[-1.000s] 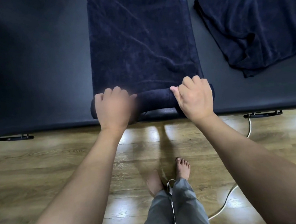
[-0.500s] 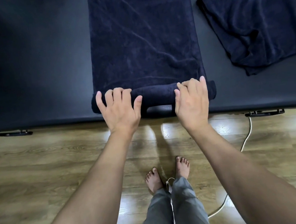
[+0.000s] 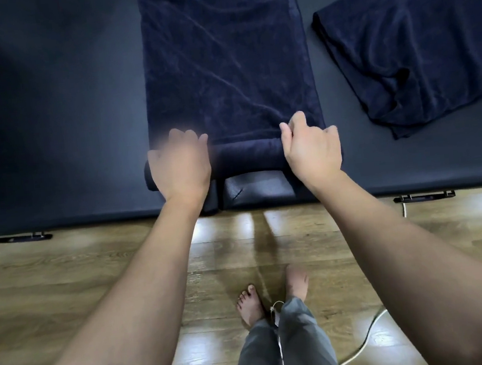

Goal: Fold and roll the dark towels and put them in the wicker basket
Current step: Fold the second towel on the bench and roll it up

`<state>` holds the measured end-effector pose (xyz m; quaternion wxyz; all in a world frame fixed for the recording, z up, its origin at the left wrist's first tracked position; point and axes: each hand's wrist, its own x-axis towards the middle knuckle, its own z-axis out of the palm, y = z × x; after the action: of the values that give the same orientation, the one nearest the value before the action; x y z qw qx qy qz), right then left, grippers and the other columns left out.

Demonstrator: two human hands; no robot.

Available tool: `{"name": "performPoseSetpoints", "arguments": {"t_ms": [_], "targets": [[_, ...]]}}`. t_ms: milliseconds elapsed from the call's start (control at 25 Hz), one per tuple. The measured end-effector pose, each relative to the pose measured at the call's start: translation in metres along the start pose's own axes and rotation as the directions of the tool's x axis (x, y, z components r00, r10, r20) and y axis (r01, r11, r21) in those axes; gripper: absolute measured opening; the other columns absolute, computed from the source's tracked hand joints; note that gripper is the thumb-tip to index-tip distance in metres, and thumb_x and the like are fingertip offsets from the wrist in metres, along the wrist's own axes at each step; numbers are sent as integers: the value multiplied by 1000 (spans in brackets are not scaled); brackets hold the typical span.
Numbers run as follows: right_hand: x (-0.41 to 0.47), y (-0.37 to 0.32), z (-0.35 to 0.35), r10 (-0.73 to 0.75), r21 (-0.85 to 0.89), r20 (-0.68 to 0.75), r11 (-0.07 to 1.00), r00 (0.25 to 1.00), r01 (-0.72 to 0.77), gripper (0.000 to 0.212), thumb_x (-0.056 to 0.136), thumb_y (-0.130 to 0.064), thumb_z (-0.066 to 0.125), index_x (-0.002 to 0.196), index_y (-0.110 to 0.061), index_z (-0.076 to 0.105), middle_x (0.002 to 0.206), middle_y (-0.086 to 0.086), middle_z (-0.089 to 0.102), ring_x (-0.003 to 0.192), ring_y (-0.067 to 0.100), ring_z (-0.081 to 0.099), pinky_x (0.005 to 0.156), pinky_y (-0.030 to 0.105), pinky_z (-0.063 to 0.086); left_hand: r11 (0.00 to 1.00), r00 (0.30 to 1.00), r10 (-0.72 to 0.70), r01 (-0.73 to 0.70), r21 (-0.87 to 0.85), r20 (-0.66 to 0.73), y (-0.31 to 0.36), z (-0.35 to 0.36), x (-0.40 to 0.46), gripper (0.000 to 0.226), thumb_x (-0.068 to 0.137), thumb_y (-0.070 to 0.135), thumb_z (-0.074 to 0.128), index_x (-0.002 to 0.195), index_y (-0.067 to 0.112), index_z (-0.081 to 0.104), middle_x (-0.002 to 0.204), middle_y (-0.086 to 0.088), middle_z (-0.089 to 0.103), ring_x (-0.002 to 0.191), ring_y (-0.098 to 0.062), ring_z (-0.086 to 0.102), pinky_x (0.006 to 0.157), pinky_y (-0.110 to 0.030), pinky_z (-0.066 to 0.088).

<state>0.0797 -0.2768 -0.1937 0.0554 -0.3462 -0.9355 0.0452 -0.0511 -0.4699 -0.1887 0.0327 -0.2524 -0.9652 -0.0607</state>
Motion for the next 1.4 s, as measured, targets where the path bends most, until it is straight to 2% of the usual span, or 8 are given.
{"name": "performPoseSetpoints", "arguments": {"t_ms": [160,280,400,520,760,920,1120,1400], "targets": [[-3,-10,-1,-26,-140,-135,990,991,7,33,103,-36,48,84,-12,61,86,9,59,80,33,51,75,42,30,998,996,54,-51,35,-73,-3,4,3,41,105,44,33,81,18,52,82,-5,58,79,-31,49,72,-44,32],[-11,-10,5,-134,-28,-317,991,939,132,7,95,-14,61,92,-13,67,87,9,56,73,34,51,66,41,34,996,993,84,-81,39,-80,1,1,10,45,106,49,34,70,23,42,73,-3,56,73,-29,49,68,-43,31],[-35,0,17,-280,18,-404,949,871,313,19,99,-26,57,97,-11,68,88,7,62,71,33,50,67,44,40,996,990,87,-85,20,-110,2,4,10,47,106,49,36,66,24,39,68,-1,56,70,-28,48,68,-42,30],[-25,3,22,-324,-55,-394,943,860,329,39,105,-40,47,86,-11,66,80,6,62,70,32,50,69,44,37,998,994,64,-62,22,-94,1,2,11,50,106,47,34,66,21,46,73,-1,58,74,-28,49,74,-44,34],[9,-2,6,-325,-74,-224,946,919,316,48,104,-29,41,59,-15,46,51,7,49,53,31,47,56,38,33,989,972,133,-144,-44,-194,28,18,-28,37,102,45,41,103,18,66,100,-1,61,93,-27,52,90,-44,33],[39,-7,-14,-231,70,184,972,955,222,48,108,-36,33,70,-15,51,70,15,65,68,40,60,62,39,35,988,983,153,-151,28,-106,25,12,1,49,105,46,31,85,18,66,85,-2,63,81,-29,53,77,-44,33],[23,-18,-6,-241,-148,-205,966,949,213,36,105,-35,43,81,-13,59,79,8,60,71,33,52,67,43,37,997,996,38,-43,71,81,41,0,36,62,107,43,21,69,17,62,73,-2,65,69,-25,42,72,-40,28],[22,-28,8,-191,-90,-222,980,956,175,45,105,-40,40,74,-14,60,71,4,59,68,30,51,69,43,38,999,999,32,-32,-16,30,41,-5,30,47,105,48,26,83,20,57,83,0,65,77,-25,51,78,-42,33]]}}
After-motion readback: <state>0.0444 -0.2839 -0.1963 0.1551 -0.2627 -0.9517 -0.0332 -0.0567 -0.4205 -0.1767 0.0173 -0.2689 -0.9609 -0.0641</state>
